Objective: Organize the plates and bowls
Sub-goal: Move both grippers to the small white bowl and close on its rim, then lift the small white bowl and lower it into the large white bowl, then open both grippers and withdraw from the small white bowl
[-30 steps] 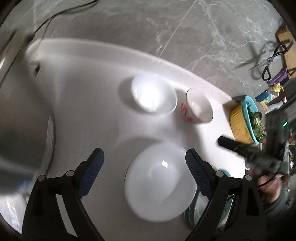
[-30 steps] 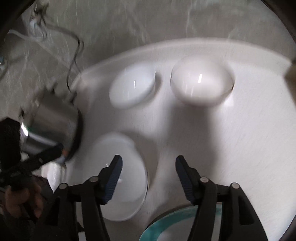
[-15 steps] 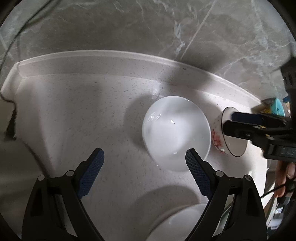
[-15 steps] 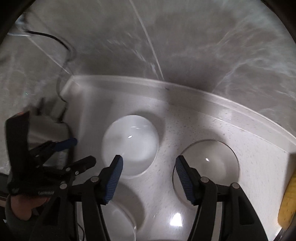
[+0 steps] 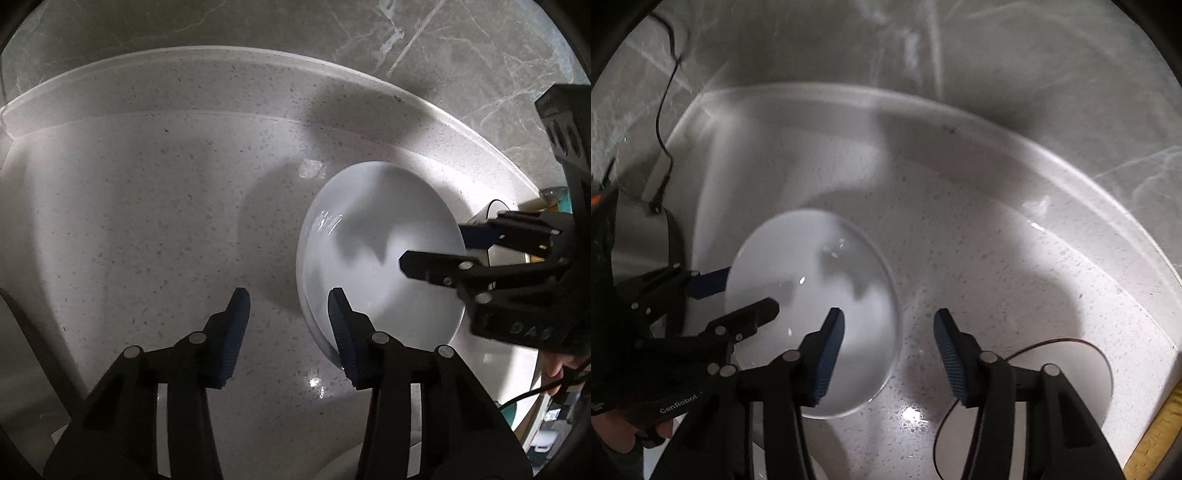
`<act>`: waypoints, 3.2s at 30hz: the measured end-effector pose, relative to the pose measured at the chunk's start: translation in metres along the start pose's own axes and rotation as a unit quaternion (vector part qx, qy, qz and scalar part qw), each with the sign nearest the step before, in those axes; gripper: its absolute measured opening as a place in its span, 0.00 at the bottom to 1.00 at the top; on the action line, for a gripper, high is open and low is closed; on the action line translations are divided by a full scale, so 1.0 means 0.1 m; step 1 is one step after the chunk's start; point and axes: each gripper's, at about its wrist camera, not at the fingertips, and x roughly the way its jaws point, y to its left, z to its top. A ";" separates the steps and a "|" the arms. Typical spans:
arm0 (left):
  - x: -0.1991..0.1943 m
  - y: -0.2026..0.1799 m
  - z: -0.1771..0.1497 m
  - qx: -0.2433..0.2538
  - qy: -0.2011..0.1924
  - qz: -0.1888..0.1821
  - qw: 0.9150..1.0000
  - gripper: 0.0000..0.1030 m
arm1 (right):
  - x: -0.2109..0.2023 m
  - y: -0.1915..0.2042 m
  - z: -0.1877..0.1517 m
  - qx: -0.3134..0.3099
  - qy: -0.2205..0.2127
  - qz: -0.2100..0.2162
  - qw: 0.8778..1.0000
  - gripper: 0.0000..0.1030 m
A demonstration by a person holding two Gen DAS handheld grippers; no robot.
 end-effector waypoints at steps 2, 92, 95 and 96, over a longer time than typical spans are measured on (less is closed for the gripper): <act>0.01 -0.03 0.01 0.003 -0.001 -0.006 1.000 0.27 | 0.04 0.02 0.00 -0.007 0.003 -0.004 1.000 0.26; -1.44 -0.14 -2.00 -0.022 -0.114 -0.039 0.992 0.91 | -0.60 0.75 -2.22 -0.048 -0.088 0.057 0.993 0.62; -1.54 -0.21 -1.80 -0.006 -0.114 -0.046 0.992 0.91 | -0.79 0.51 -2.22 -0.015 -0.105 0.072 0.992 0.62; -1.56 -0.25 -1.72 0.003 -0.113 -0.048 0.992 0.91 | -0.86 0.42 -2.22 -0.004 -0.113 0.076 0.991 0.63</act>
